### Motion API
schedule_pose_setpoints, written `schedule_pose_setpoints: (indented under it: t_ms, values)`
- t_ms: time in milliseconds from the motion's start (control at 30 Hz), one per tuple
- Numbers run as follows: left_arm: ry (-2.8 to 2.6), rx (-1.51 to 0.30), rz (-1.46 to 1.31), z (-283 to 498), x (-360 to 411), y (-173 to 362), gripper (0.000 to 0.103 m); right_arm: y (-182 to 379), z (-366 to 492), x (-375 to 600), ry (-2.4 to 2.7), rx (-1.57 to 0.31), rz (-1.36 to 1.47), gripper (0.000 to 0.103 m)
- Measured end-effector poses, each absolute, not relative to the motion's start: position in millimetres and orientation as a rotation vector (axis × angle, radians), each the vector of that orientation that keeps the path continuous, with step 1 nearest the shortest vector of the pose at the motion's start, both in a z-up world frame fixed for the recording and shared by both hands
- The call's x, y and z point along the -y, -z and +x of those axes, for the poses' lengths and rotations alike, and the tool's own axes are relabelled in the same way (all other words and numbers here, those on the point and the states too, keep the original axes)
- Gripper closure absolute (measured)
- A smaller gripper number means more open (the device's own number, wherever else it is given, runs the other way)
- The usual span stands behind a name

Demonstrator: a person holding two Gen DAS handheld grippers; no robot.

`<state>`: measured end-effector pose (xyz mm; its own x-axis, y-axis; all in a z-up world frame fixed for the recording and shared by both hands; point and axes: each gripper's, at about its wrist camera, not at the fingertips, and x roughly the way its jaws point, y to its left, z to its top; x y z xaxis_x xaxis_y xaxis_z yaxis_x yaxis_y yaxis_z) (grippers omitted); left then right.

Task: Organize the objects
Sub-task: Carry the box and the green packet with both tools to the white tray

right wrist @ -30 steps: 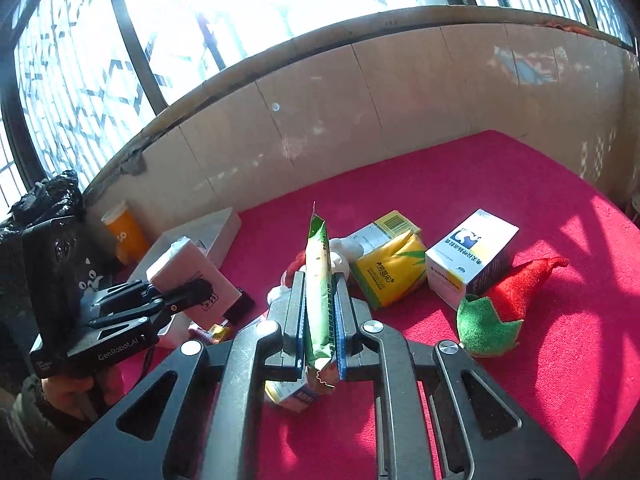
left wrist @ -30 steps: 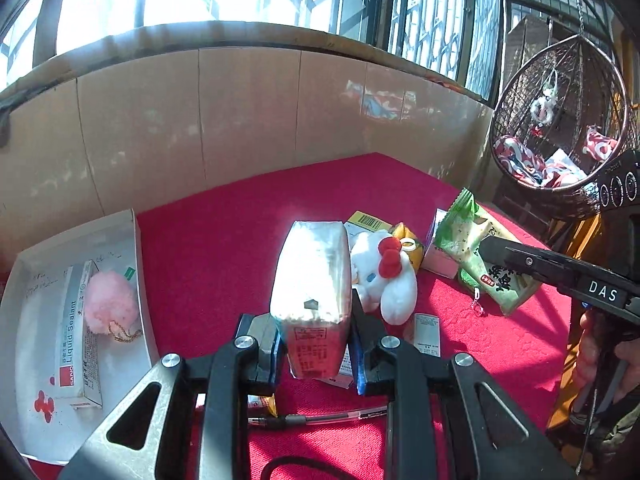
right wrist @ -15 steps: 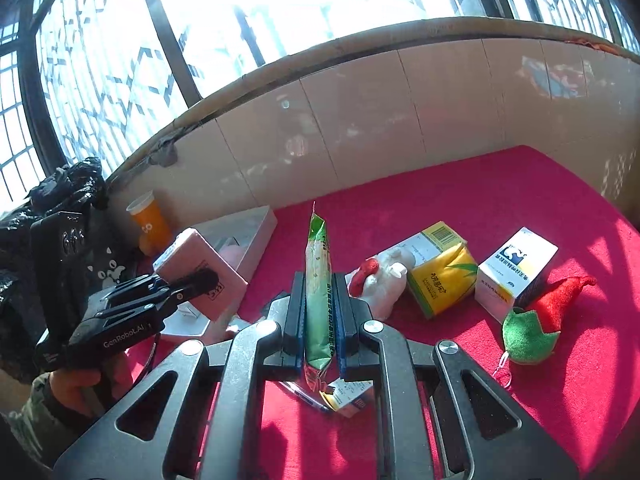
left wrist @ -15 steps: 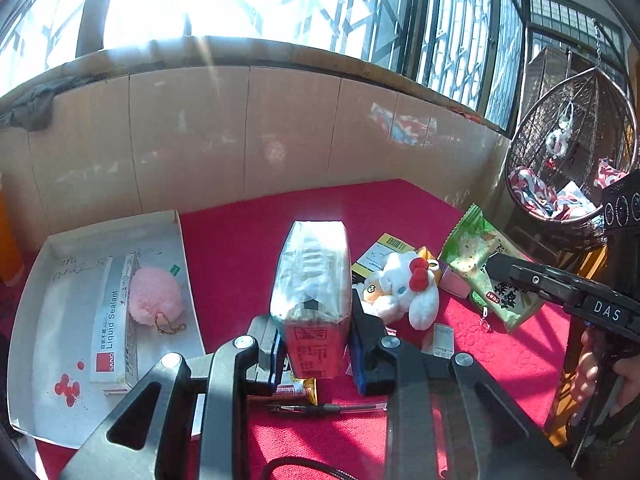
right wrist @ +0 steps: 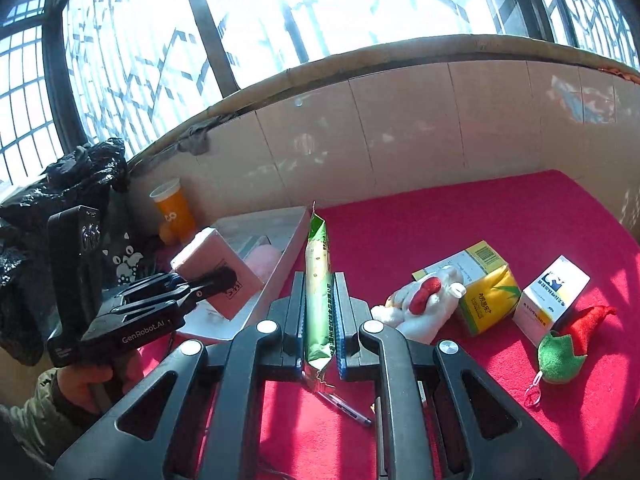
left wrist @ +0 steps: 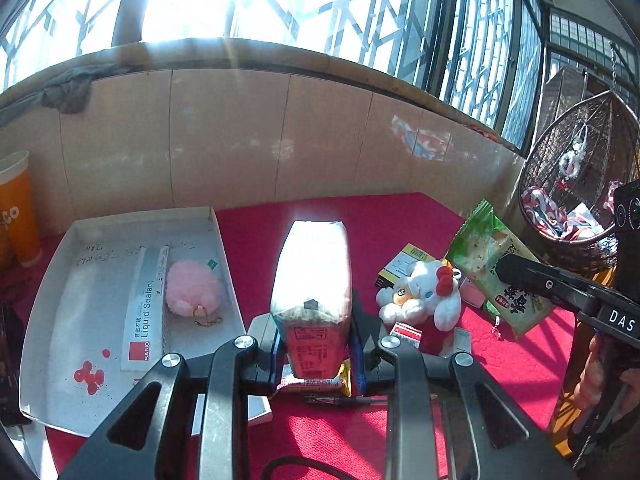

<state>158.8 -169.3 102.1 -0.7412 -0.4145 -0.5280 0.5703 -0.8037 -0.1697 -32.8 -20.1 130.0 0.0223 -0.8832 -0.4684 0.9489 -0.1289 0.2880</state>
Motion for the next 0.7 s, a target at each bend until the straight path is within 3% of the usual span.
schedule_pose_setpoints:
  t_ms: [700]
  values:
    - [2.402,-0.486,0.578,199.8,195.3,-101.0,0.077,-147.6,8.8,59.2,1.521,-0.206,0.574,0.092]
